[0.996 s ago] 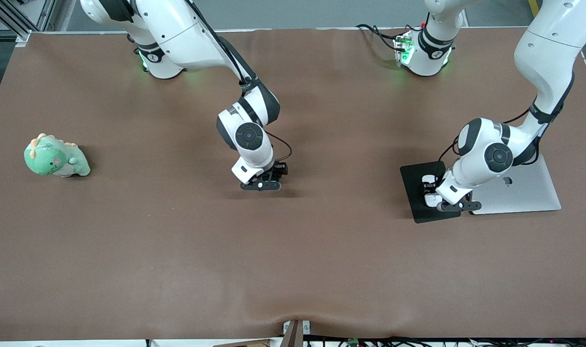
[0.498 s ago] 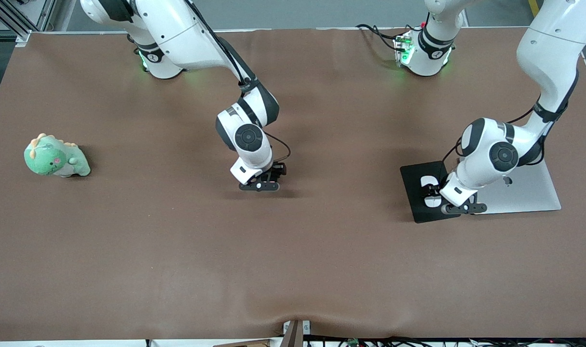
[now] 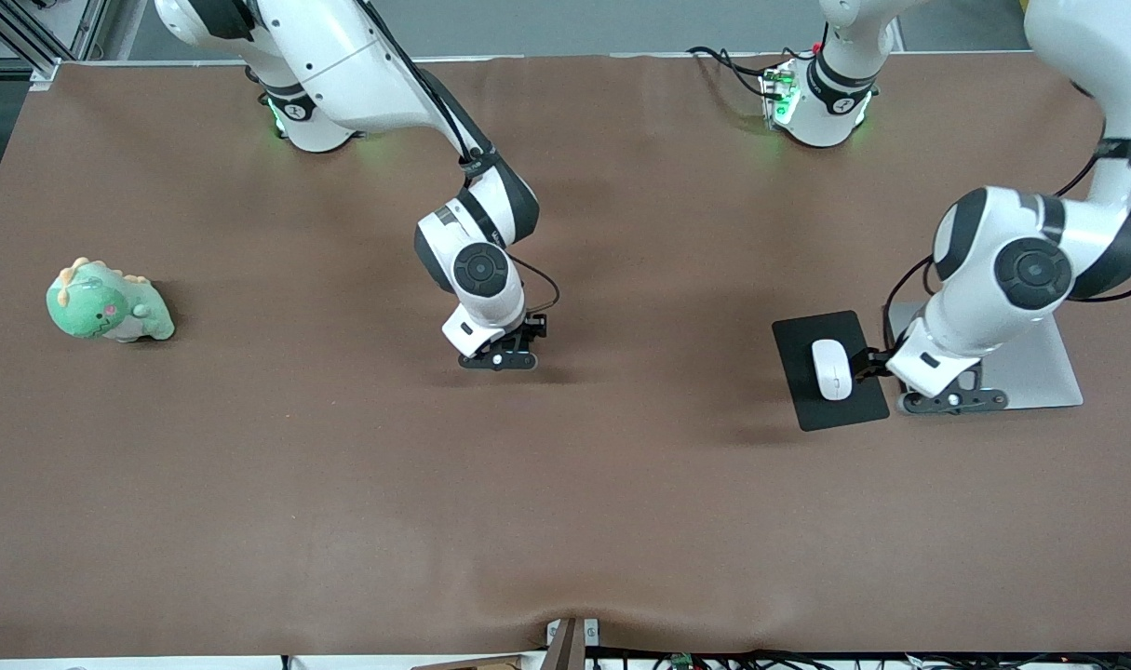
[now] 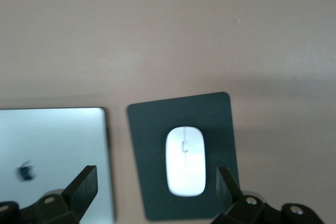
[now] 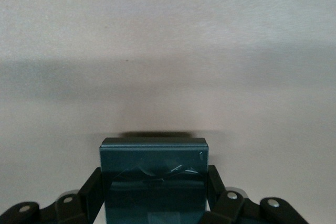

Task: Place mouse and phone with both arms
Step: 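Withdraw the left gripper while the right gripper lifts the phone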

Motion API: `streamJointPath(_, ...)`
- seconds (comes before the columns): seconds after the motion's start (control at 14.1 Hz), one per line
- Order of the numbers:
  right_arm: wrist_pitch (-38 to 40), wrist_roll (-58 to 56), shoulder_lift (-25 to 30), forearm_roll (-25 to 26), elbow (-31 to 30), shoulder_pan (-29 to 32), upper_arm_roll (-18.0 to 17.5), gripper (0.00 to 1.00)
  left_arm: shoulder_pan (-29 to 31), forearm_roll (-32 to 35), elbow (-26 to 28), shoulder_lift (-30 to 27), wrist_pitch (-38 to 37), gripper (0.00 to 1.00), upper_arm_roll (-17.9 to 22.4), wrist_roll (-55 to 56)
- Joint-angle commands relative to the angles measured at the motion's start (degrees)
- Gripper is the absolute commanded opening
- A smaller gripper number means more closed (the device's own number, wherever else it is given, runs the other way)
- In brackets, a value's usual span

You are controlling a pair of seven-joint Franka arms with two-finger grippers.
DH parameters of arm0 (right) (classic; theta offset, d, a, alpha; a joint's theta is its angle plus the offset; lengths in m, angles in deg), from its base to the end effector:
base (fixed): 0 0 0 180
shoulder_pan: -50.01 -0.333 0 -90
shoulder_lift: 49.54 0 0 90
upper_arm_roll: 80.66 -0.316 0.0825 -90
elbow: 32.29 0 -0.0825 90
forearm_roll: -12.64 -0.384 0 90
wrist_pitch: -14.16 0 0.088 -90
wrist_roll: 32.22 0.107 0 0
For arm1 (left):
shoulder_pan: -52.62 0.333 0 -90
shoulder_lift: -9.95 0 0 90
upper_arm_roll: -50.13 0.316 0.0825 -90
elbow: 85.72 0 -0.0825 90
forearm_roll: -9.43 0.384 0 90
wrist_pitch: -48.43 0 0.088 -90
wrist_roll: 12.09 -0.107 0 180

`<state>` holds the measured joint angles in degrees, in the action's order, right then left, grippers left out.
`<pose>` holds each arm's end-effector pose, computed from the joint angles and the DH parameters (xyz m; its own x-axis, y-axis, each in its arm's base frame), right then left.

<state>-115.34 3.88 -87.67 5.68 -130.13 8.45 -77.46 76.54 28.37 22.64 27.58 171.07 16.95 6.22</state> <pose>0.5150 0.4157 0.1963 0.9921 -0.0344 -0.1203 -0.0315 -0.9992 0.0258 0.6122 -0.0662 0.3668 0.9996 -0.0016 0.0295 0.0016 -0.9943 -0.1071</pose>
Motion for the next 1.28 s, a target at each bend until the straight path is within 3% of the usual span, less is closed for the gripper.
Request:
streamJointPath(0.0,6.01,0.99,4.63,0.98,0.46,2.78,-0.31,0.0,0.34,-0.48,-7.69,-1.1,-10.28,1.0,-1.97,-0.64)
streamJointPath(0.5,15.4,-4.09,14.12,0.89,-1.91,11.12,-0.48,0.0,0.43,-2.76,-27.22,-1.54,-32.53,1.0,-4.96,-1.79)
streamJointPath(0.78,18.41,-11.73,18.7,0.89,-4.88,17.54,-0.48,0.0,0.61,-7.15,-28.03,-9.26,-35.01,1.0,-4.88,-1.7)
streamJointPath(1.0,15.87,-17.27,20.98,0.98,-10.42,21.41,-0.39,0.0,0.52,-9.78,-28.12,-11.21,-37.21,1.0,-4.53,-1.96)
streamJointPath(1.07,14.64,-20.08,22.21,1.07,-12.7,22.82,-0.31,0.0,-0.26,-11.01,-27.94,-12.78,-37.21,1.0,-3.13,-1.96)
streamJointPath(1.21,11.66,-24.92,24.23,1.94,-17.18,26.95,-0.31,0.0,-7.79,-11.29,-27.59,-13.93,-38.52,1.0,4.31,-2.05)
